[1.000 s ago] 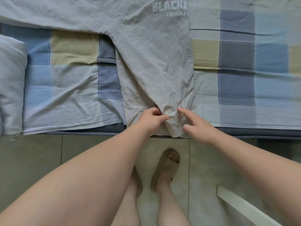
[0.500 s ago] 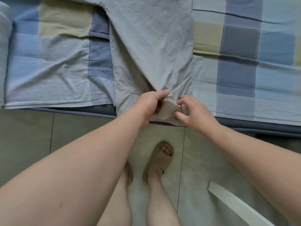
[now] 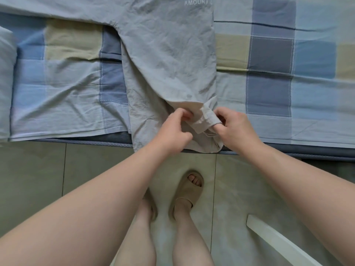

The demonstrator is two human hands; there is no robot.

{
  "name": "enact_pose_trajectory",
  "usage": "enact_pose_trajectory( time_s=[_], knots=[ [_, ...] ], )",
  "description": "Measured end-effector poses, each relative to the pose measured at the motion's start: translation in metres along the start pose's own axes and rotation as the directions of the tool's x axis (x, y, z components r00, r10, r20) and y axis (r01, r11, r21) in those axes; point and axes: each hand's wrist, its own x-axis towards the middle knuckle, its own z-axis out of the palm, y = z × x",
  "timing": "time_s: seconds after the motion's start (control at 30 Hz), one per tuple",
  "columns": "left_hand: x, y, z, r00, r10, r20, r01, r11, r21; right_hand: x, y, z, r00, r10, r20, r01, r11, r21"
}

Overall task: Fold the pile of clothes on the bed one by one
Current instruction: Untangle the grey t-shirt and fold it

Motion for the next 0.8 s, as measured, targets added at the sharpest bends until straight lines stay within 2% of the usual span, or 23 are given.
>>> enact_pose_trajectory(
  time_s=[0.03,0.07,0.13,0.23,0.33,0.5,0.63,0.8],
  knots=[
    [-0.002,-0.002,0.005,0.998,0.034,0.051,-0.043,0.981,0.187,-0.001,-0.001,-0.006,1.0,-0.009,-0.003,0.009,1.0,0.023],
    [-0.003,-0.001,0.01,0.998,0.021,0.064,-0.039,0.952,0.303,-0.001,-0.002,-0.011,1.0,-0.021,-0.005,0.021,0.999,0.047],
    [-0.005,0.009,0.023,0.999,0.007,-0.045,0.012,0.918,0.397,-0.003,-0.006,-0.018,0.999,-0.047,0.0,0.047,0.994,0.103],
    [-0.002,0.027,0.037,0.959,0.113,-0.258,0.029,0.873,0.488,-0.004,-0.01,-0.029,0.995,-0.095,0.006,0.093,0.98,0.174],
    [0.006,0.034,0.031,0.919,0.167,-0.357,0.03,0.873,0.487,-0.004,-0.008,-0.037,0.992,-0.122,-0.02,0.124,0.977,0.171],
    [0.006,0.024,-0.002,0.861,0.186,-0.474,0.006,0.927,0.374,-0.001,0.005,-0.045,0.953,-0.245,-0.179,0.244,0.969,-0.03],
    [-0.013,-0.006,-0.029,0.871,0.165,-0.462,0.099,0.863,0.495,-0.001,0.01,-0.032,0.935,-0.322,-0.151,0.297,0.94,-0.167],
    [-0.046,-0.065,-0.059,0.906,0.053,-0.421,0.2,0.822,0.534,-0.002,0.016,-0.011,0.961,-0.266,-0.07,0.242,0.94,-0.241]
  ],
)
